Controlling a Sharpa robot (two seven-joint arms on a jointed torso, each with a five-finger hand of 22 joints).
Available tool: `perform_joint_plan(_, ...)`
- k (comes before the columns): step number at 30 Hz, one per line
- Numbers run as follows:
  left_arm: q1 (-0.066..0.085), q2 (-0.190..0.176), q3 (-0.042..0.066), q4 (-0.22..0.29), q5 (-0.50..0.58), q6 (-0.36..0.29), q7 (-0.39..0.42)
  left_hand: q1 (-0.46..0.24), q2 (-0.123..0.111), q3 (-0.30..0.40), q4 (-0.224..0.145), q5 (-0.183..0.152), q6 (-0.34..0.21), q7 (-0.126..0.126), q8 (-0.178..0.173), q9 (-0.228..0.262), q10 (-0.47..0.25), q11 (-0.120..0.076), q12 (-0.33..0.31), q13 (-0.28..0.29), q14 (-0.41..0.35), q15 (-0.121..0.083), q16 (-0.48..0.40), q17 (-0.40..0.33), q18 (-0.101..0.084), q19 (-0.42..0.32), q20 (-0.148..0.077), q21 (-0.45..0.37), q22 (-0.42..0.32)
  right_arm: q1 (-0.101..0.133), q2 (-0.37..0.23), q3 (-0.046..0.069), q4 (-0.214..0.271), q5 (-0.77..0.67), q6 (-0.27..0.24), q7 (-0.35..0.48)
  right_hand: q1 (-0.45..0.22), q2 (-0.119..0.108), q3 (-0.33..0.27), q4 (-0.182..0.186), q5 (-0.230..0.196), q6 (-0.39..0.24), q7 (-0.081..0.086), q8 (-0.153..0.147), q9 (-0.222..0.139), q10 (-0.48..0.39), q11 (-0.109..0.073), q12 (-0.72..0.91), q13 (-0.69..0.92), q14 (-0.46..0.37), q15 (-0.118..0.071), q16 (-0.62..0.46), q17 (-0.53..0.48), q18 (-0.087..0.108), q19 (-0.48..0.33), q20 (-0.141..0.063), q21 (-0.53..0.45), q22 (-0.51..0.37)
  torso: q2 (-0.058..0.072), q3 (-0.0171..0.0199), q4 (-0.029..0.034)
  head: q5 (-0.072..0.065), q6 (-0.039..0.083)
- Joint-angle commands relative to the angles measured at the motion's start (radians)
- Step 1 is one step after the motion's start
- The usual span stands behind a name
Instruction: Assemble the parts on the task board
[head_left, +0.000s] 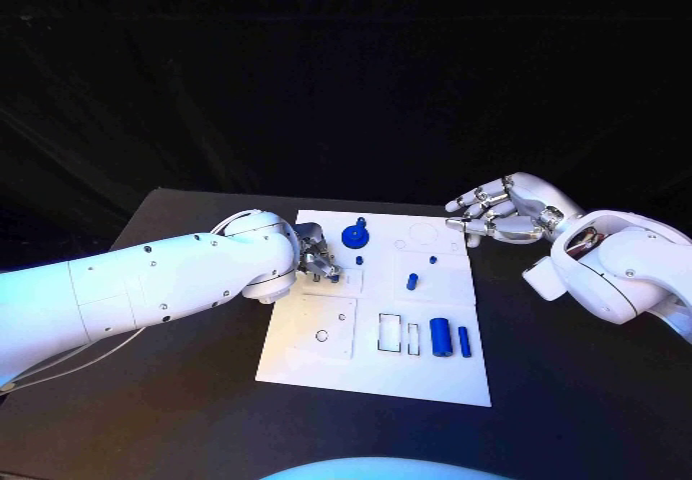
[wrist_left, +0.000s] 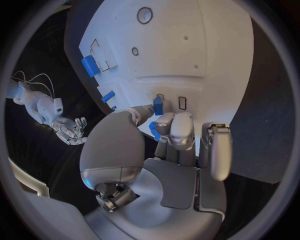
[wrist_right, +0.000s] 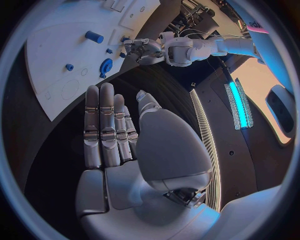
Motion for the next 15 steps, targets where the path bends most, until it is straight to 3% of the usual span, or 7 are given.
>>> perform_joint_plan(1, 0.0, 0.003, 0.0, 0.002, -0.036, 0.063, 0.003, -0.002, 0.009, 0.197, -0.194, 0.002, 0.002, -0.006, 0.005, 0.001, 0.007, -0.001, 0.004, 0.001, 0.008, -0.008, -0.004, 0.002, -0.015, 0.083, -0.006, 0.006, 0.226, 0.0, 0.0, 0.0, 0.001, -0.016, 0.013, 0.002, 0.008, -0.002, 0.008, 0.0, 0.006, 0.002, 0.009, 0.004, -0.001, 0.001, 0.003, -0.006, -0.002, 0.008, 0.0, -0.005, 0.002, 0.005, 0.006, -0.002, -0.005, -0.001, 0.0, -0.0004, 0.0016, 0.001, -0.001)
perform_joint_plan(15, 0.0, 0.002, 0.001, 0.007, -0.064, 0.111, -0.003, -0.003, 0.009, 0.201, -0.199, 0.001, 0.002, -0.006, 0.007, 0.002, 0.007, -0.002, 0.006, 0.003, 0.008, -0.008, -0.004, 0.001, -0.016, 0.084, -0.006, 0.007, 0.229, -0.001, 0.001, 0.0, -0.001, 0.016, 0.017, 0.004, 0.008, -0.001, 0.009, 0.0, 0.007, 0.003, 0.009, 0.004, -0.001, 0.001, 0.003, -0.006, -0.003, 0.009, 0.0, -0.006, 0.002, 0.005, 0.006, -0.002, -0.006, -0.002, 0.0, -0.0007, 0.0013, 0.0, -0.001)
